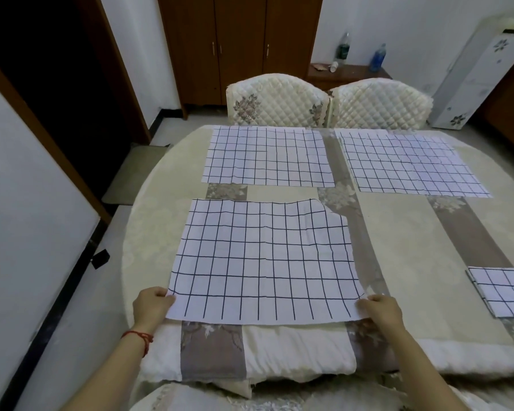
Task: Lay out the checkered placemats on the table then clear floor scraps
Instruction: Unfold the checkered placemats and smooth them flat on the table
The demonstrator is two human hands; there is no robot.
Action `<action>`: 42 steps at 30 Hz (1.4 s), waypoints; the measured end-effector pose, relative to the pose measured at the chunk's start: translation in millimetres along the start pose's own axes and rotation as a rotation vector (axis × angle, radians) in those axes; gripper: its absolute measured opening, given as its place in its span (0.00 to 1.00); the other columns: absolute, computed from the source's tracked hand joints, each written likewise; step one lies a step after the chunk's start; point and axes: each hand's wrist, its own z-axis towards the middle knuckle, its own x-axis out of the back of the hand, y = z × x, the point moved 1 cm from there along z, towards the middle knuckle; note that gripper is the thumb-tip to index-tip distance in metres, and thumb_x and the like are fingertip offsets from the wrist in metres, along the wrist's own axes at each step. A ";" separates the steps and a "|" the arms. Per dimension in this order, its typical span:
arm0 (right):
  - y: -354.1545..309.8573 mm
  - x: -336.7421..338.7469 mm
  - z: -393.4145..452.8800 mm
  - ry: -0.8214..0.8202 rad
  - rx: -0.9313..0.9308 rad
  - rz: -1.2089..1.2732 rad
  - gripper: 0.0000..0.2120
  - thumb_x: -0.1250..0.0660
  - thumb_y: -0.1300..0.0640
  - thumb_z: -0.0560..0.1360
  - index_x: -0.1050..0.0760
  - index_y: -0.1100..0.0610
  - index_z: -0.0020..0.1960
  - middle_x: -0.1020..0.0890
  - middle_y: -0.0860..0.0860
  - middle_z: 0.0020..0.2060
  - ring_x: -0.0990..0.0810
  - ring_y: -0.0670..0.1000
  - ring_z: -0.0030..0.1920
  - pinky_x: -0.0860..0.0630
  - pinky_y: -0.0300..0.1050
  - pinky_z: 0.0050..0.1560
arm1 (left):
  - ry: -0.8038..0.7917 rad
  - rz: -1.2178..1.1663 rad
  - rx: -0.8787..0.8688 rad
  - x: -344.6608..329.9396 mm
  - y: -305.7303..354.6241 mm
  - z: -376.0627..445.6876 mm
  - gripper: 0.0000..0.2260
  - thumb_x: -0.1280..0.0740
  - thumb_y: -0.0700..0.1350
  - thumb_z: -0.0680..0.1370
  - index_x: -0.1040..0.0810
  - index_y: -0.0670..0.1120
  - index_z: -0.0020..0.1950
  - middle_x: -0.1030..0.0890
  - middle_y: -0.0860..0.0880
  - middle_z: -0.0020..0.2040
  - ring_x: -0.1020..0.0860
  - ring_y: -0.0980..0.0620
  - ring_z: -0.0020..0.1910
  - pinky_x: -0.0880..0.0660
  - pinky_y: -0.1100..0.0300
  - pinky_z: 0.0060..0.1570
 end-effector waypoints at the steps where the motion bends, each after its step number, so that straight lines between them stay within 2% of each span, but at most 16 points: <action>1: 1.0 1.4 0.7 0.010 -0.007 -0.007 0.14 0.34 0.63 0.69 0.33 0.59 0.28 0.31 0.57 0.26 0.33 0.55 0.29 0.38 0.44 0.31 | 0.000 -0.004 0.003 -1.7 0.1 -0.9 0.17 0.31 0.35 0.71 0.31 0.45 0.24 0.29 0.44 0.28 0.31 0.46 0.33 0.39 0.59 0.33; 4: 4.4 5.4 5.4 0.009 0.010 -0.050 0.20 0.33 0.62 0.70 0.38 0.59 0.23 0.34 0.54 0.23 0.35 0.54 0.27 0.39 0.45 0.31 | -0.002 0.013 -0.006 -6.3 0.2 -3.6 0.13 0.31 0.36 0.71 0.29 0.43 0.27 0.27 0.43 0.29 0.29 0.44 0.33 0.36 0.58 0.34; 6: 3.0 9.6 6.7 -0.010 -0.004 -0.078 0.23 0.33 0.58 0.72 0.38 0.59 0.22 0.33 0.54 0.22 0.33 0.53 0.27 0.38 0.44 0.31 | 0.035 0.083 -0.026 -6.4 6.6 -8.9 0.04 0.30 0.38 0.71 0.21 0.39 0.43 0.21 0.39 0.43 0.24 0.39 0.44 0.30 0.55 0.44; 8: -0.6 17.2 9.9 0.027 0.000 -0.082 0.21 0.35 0.53 0.73 0.35 0.59 0.25 0.30 0.55 0.25 0.30 0.56 0.30 0.35 0.45 0.34 | 0.103 0.246 -0.093 -10.6 13.4 -11.0 0.16 0.30 0.43 0.72 0.24 0.38 0.58 0.24 0.37 0.55 0.26 0.36 0.54 0.28 0.49 0.52; 11: -14.3 25.7 16.1 0.156 0.029 -0.147 0.14 0.39 0.51 0.74 0.24 0.62 0.40 0.21 0.61 0.39 0.25 0.59 0.39 0.31 0.45 0.39 | 0.135 0.337 -0.274 -26.2 37.9 -15.0 0.17 0.32 0.45 0.74 0.25 0.40 0.60 0.25 0.39 0.61 0.29 0.37 0.60 0.31 0.45 0.57; 14: -40.2 12.9 25.6 0.166 0.179 -0.159 0.14 0.40 0.53 0.75 0.24 0.61 0.54 0.20 0.60 0.51 0.23 0.60 0.50 0.29 0.47 0.46 | 0.039 0.362 -0.467 -58.6 54.6 -11.6 0.17 0.35 0.48 0.75 0.24 0.40 0.59 0.25 0.40 0.64 0.30 0.38 0.65 0.32 0.42 0.61; 16: -56.2 -9.5 27.7 0.139 0.317 -0.193 0.18 0.41 0.51 0.76 0.27 0.60 0.61 0.22 0.58 0.58 0.25 0.59 0.58 0.29 0.49 0.56 | -0.029 0.452 -0.557 -82.2 61.8 -7.1 0.23 0.42 0.54 0.74 0.26 0.42 0.63 0.29 0.41 0.69 0.33 0.39 0.69 0.35 0.41 0.65; 19: -65.3 -56.5 28.1 0.060 0.521 -0.372 0.35 0.56 0.39 0.71 0.37 0.58 0.70 0.33 0.56 0.70 0.36 0.55 0.71 0.39 0.50 0.69 | -0.114 0.592 -0.634 -111.6 67.6 -1.5 0.37 0.60 0.68 0.72 0.40 0.49 0.73 0.45 0.50 0.76 0.49 0.46 0.76 0.54 0.45 0.73; 21: -60.4 -85.4 29.7 -0.002 0.624 -0.494 0.41 0.66 0.34 0.68 0.47 0.53 0.75 0.46 0.51 0.76 0.51 0.51 0.76 0.54 0.50 0.74 | -0.126 0.642 -0.669 -126.5 63.2 1.8 0.42 0.71 0.72 0.67 0.49 0.53 0.75 0.54 0.54 0.75 0.58 0.52 0.76 0.64 0.48 0.71; 25: -44.4 -106.7 32.3 0.013 0.641 -0.569 0.41 0.79 0.29 0.64 0.63 0.46 0.73 0.61 0.45 0.75 0.71 0.43 0.72 0.77 0.41 0.67 | -0.123 0.723 -0.628 -134.3 53.0 2.2 0.32 0.61 0.67 0.76 0.46 0.52 0.74 0.41 0.50 0.75 0.50 0.51 0.74 0.57 0.47 0.69; 29: -38.1 -97.9 34.3 0.032 0.606 -0.566 0.37 0.76 0.30 0.66 0.65 0.43 0.72 0.63 0.42 0.73 0.67 0.44 0.73 0.80 0.38 0.65 | -0.086 0.688 -0.629 -134.4 52.8 0.4 0.32 0.60 0.68 0.75 0.45 0.53 0.74 0.43 0.50 0.76 0.45 0.47 0.75 0.59 0.48 0.70; 33: -37.3 -93.5 31.8 0.052 0.584 -0.557 0.36 0.74 0.29 0.67 0.64 0.42 0.72 0.61 0.44 0.75 0.66 0.44 0.73 0.79 0.39 0.65 | -0.059 0.677 -0.601 -135.1 50.7 1.0 0.35 0.62 0.69 0.74 0.48 0.52 0.75 0.47 0.49 0.76 0.51 0.47 0.75 0.58 0.46 0.71; 36: -50.7 -96.0 32.3 0.085 0.551 -0.531 0.38 0.68 0.33 0.70 0.54 0.48 0.75 0.53 0.48 0.77 0.59 0.49 0.76 0.71 0.47 0.71 | -0.029 0.673 -0.602 -137.0 60.8 -2.0 0.37 0.64 0.69 0.73 0.49 0.50 0.75 0.49 0.48 0.76 0.53 0.46 0.76 0.57 0.43 0.73; 39: -88.9 -115.7 30.4 0.164 0.672 -0.516 0.29 0.61 0.42 0.77 0.40 0.52 0.72 0.38 0.53 0.73 0.48 0.51 0.75 0.65 0.48 0.71 | -0.075 0.714 -0.682 -154.7 93.5 -9.4 0.28 0.62 0.60 0.79 0.39 0.49 0.72 0.35 0.49 0.73 0.42 0.46 0.73 0.44 0.42 0.70; 41: -111.7 -132.4 30.7 0.117 0.797 -0.558 0.24 0.56 0.47 0.78 0.38 0.51 0.71 0.33 0.52 0.72 0.46 0.51 0.74 0.60 0.49 0.71 | -0.105 0.725 -0.727 -169.4 114.1 -11.0 0.28 0.65 0.56 0.79 0.37 0.50 0.71 0.34 0.50 0.73 0.38 0.47 0.73 0.38 0.42 0.68; 42: -116.4 -138.9 32.3 0.044 0.826 -0.589 0.25 0.57 0.47 0.77 0.39 0.50 0.72 0.36 0.51 0.73 0.47 0.52 0.75 0.59 0.51 0.72 | -0.113 0.734 -0.743 -176.4 120.3 -8.7 0.29 0.67 0.56 0.78 0.41 0.51 0.73 0.38 0.51 0.75 0.41 0.48 0.75 0.42 0.43 0.70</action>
